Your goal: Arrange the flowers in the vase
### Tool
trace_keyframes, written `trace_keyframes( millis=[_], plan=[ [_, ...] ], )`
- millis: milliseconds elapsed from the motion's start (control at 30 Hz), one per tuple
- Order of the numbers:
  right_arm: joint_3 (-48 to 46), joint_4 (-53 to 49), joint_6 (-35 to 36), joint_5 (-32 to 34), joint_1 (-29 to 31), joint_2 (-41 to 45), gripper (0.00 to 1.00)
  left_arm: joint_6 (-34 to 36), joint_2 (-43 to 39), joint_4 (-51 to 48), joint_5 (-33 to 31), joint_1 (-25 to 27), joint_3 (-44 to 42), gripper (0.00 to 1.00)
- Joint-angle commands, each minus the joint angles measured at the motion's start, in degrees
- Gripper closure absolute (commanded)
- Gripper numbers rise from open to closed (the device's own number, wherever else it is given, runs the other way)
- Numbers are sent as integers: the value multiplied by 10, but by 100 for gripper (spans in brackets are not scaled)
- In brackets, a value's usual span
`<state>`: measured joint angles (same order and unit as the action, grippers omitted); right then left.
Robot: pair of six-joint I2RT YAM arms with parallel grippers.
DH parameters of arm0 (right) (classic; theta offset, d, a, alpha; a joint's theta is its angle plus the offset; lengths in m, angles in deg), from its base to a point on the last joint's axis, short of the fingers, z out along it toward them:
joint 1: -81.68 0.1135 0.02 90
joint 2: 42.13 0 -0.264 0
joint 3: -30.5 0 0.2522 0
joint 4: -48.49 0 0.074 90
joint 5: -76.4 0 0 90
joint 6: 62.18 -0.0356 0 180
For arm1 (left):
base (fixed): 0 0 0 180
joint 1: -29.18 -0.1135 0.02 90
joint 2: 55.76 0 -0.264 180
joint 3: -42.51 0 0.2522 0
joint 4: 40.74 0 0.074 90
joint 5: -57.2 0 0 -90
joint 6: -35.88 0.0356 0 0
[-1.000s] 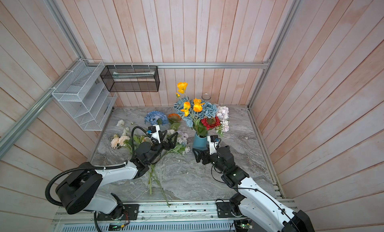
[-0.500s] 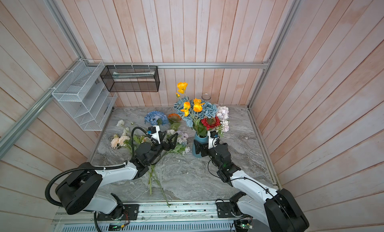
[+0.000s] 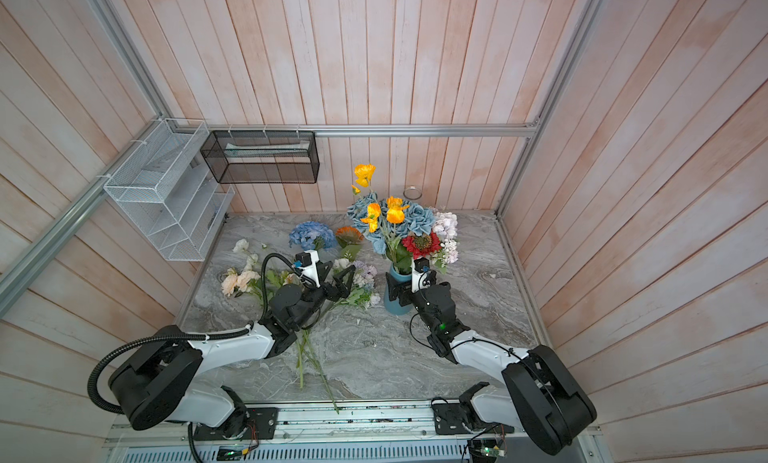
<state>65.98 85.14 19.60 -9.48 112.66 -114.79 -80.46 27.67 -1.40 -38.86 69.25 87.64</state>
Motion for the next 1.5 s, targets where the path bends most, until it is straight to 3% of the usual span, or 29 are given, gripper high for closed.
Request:
trace_keyframes(
  millis=[0, 133, 367, 567, 800, 1133, 1467],
  plan=[
    [4, 75, 17, -1, -4, -13, 11, 1, -13, 1, -8, -3, -8, 0],
    [16, 57, 41, -28, -7, -20, 34, 2, -19, 0, -14, -3, -13, 0],
    [11, 42, 63, -3, -17, -4, 43, 1, -24, 0, -21, -3, -20, 0],
    [-1, 35, 78, 1, -80, 31, 44, 4, -29, 0, -33, -3, -26, 0],
    [15, 24, 94, -23, -194, 55, 44, 5, -34, 0, -47, -4, -31, 0],
    [59, 140, 92, 5, -291, -70, 43, 5, -44, -4, -55, -5, -37, 0],
    [76, 229, 58, -36, -322, -172, 39, 14, -47, -19, -67, -6, -33, 0]
  ],
)
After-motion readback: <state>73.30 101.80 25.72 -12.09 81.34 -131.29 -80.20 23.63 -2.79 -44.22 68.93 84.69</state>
